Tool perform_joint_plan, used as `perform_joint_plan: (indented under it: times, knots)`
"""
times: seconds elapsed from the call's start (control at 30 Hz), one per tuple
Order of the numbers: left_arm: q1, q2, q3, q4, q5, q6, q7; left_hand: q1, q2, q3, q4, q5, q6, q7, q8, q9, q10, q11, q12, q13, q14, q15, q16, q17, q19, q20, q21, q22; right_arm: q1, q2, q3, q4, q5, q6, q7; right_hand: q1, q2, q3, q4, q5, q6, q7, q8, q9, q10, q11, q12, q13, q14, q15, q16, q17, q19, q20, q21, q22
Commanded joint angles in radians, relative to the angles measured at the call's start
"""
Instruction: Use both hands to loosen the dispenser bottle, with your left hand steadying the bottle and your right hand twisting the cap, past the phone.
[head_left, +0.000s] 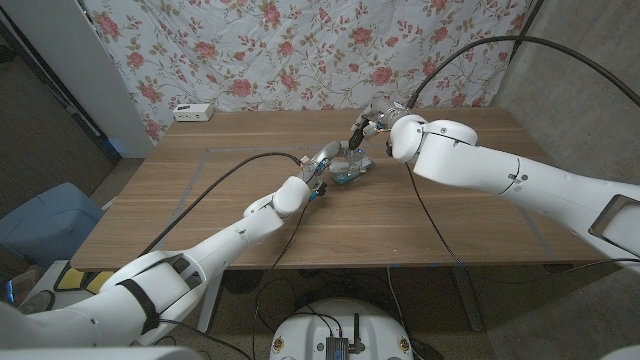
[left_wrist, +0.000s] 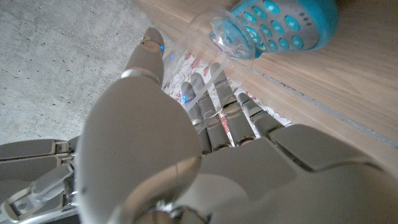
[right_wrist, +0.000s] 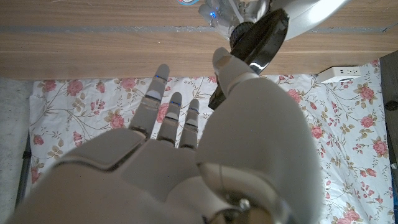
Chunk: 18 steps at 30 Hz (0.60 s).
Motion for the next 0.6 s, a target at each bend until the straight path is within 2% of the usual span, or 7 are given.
perform_joint_plan:
  times: [0.03, 0.33, 0.6]
  knots:
    - [-0.006, -0.004, 0.002, 0.013, 0.0, -0.003, 0.002, -0.011, 0.152, 0.075, 0.071, 0.005, 0.026, -0.003, -0.002, 0.002, 0.026, -0.033, 0.005, 0.006, 0.047, -0.111, 0.001, 0.002, 0.006, -0.039, -0.002, 0.002, -0.013, -0.002, 0.021, 0.011, -0.036, 0.03, 0.064, -0.028, 0.0, -0.007, 0.011, -0.004, -0.004, 0.004, -0.001, 0.002, 0.005, -0.003, 0.008, 0.003, -0.003, -0.004, 0.009, 0.003, 0.001, 0.005, 0.002, 0.004]
    - [-0.013, -0.011, 0.004, 0.03, -0.003, -0.011, -0.001, -0.013, 0.155, 0.078, 0.071, 0.01, 0.023, 0.0, -0.004, 0.002, 0.023, -0.032, 0.005, 0.007, 0.046, -0.109, 0.0, 0.001, 0.005, -0.035, -0.002, 0.002, -0.007, -0.004, 0.027, 0.014, -0.051, 0.034, 0.106, -0.035, 0.003, -0.015, 0.013, -0.005, -0.028, 0.007, -0.013, -0.001, 0.004, -0.002, 0.007, 0.003, -0.008, -0.003, 0.01, 0.004, -0.003, 0.005, 0.001, 0.004]
    - [-0.018, -0.017, 0.007, 0.043, -0.004, -0.017, 0.0, -0.013, 0.158, 0.079, 0.071, 0.013, 0.023, -0.002, -0.005, 0.002, 0.021, -0.03, 0.006, 0.009, 0.045, -0.108, 0.0, 0.002, 0.005, -0.032, -0.002, 0.002, 0.015, -0.011, 0.016, 0.015, -0.058, 0.033, 0.151, -0.033, 0.004, -0.02, 0.008, -0.005, -0.087, -0.011, -0.043, -0.008, -0.007, -0.002, 0.002, 0.002, -0.018, 0.002, 0.01, 0.004, -0.016, 0.013, -0.001, 0.004]
